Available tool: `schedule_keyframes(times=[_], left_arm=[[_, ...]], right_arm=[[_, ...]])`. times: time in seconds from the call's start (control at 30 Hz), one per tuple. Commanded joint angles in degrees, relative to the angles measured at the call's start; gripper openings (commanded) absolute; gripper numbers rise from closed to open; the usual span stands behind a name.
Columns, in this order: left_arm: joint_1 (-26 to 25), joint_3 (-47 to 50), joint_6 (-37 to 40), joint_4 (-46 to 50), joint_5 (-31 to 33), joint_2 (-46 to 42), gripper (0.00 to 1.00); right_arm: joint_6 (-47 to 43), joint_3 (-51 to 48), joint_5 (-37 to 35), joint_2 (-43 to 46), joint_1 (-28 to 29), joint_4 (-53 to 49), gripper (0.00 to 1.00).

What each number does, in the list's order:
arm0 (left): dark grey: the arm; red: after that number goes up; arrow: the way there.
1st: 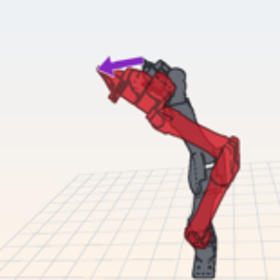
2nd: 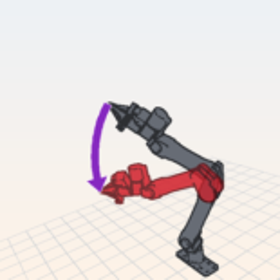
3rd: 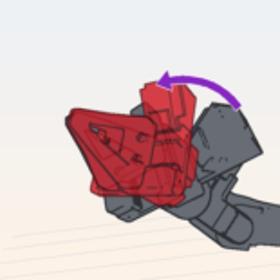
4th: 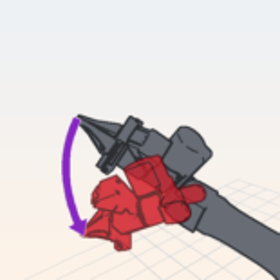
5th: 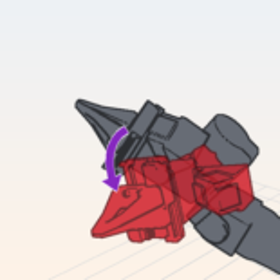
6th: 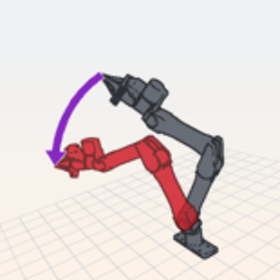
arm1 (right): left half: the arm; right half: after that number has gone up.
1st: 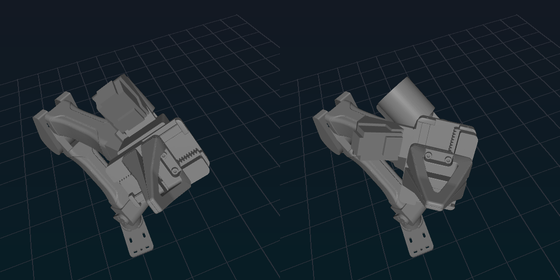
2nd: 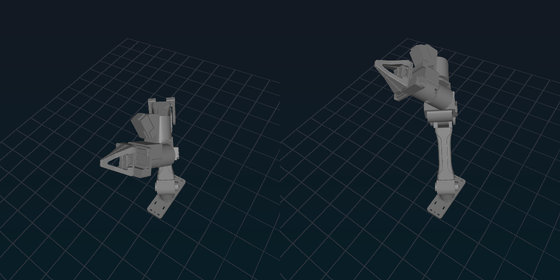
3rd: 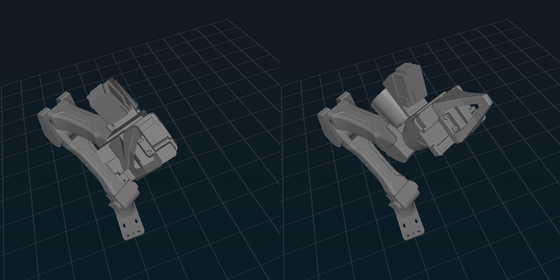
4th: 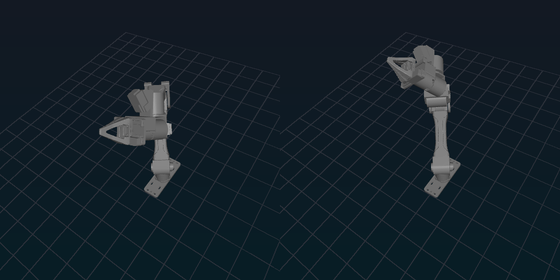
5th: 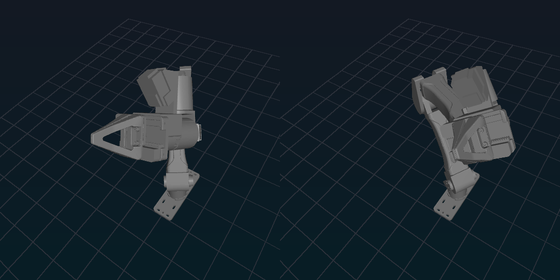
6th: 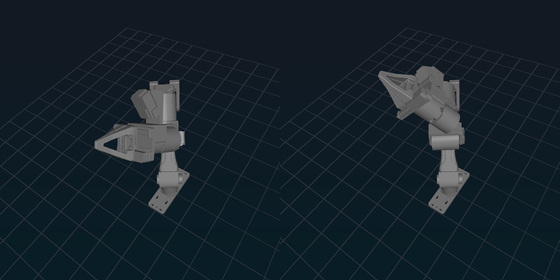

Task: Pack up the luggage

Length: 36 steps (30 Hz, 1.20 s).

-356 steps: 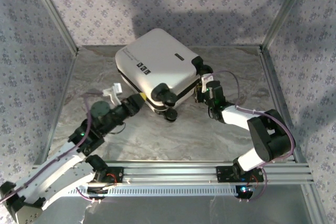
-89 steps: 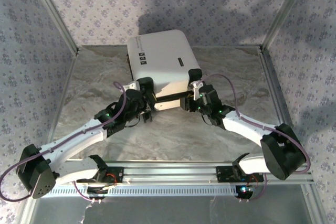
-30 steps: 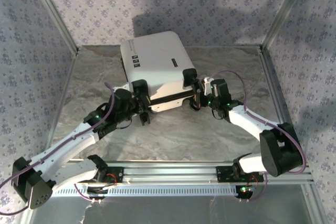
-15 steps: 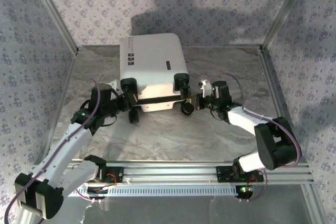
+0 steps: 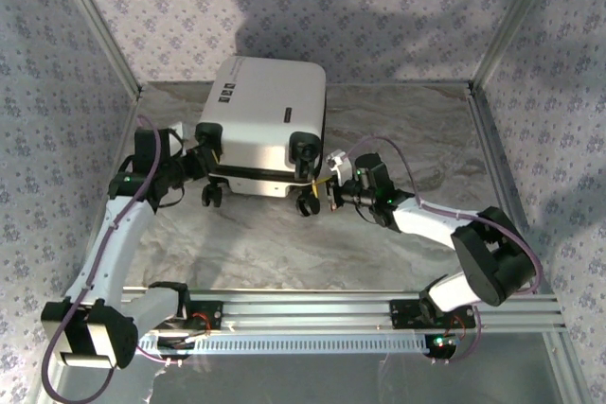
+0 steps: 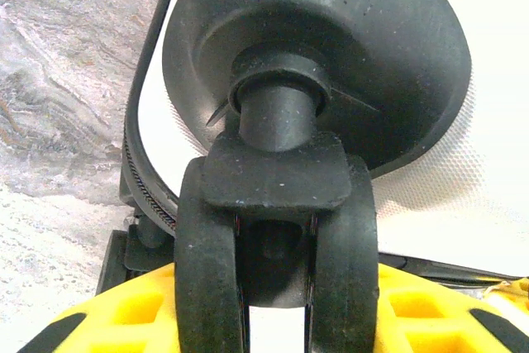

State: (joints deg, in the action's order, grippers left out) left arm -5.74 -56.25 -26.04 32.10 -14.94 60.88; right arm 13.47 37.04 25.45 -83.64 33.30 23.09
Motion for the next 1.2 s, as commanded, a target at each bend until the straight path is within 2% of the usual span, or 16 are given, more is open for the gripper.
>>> schedule_keyframes(times=[0.0, 0.07, 0.13, 0.2, 0.3, 0.43, 0.53, 0.7, 0.8, 1.0, 1.17], left_arm=[[-1.4, -6.5, -2.0, -9.2, -0.9, -3.2, 0.28], [-2.6, -6.3, -1.7, -7.5, 2.1, -4.4, 0.37], [-2.8, -6.5, -1.8, -5.4, 3.2, -5.2, 0.48], [-3.2, -6.2, -1.9, -4.2, 4.0, -6.3, 0.55], [-3.6, -5.5, -1.9, -3.4, 5.9, -7.6, 0.61], [-4.9, -5.0, -3.3, -2.4, 5.7, -8.3, 0.63], [-11.2, -3.8, -5.7, -3.6, 6.4, -8.9, 0.64], [-27.7, -1.7, -8.5, -7.3, 13.5, -6.8, 0.67], [-35.1, -1.8, -9.0, -8.9, 17.4, -3.7, 0.68], [-44.6, -4.4, -8.8, -10.2, 22.5, 5.8, 0.69], [-48.2, -8.1, -8.2, -8.5, 26.9, 12.0, 0.69]], right_arm=[[-0.3, 0.9, 2.8, -3.0, 1.1, -1.8, 0.0], [-0.1, 1.4, 3.2, -4.1, 0.7, -1.6, 0.0], [0.1, 1.5, 3.7, -4.9, 0.4, -0.8, 0.0], [0.1, 1.8, 4.2, -5.5, 0.4, -0.6, 0.0], [0.0, 2.2, 4.2, -5.8, 0.5, -0.7, 0.0], [-0.3, 2.2, 3.4, -5.5, 0.5, -1.2, 0.0], [-0.4, 2.1, 3.0, -5.3, 0.3, -1.5, 0.0], [-0.2, 2.3, 2.1, -5.3, 0.3, -2.1, 0.0], [-0.1, 2.2, 1.7, -5.0, 0.2, -2.2, 0.0], [-0.2, 2.3, 1.1, -4.2, 0.2, -2.9, 0.0], [-0.3, 1.7, 0.7, -3.5, 0.1, -2.8, 0.0]])
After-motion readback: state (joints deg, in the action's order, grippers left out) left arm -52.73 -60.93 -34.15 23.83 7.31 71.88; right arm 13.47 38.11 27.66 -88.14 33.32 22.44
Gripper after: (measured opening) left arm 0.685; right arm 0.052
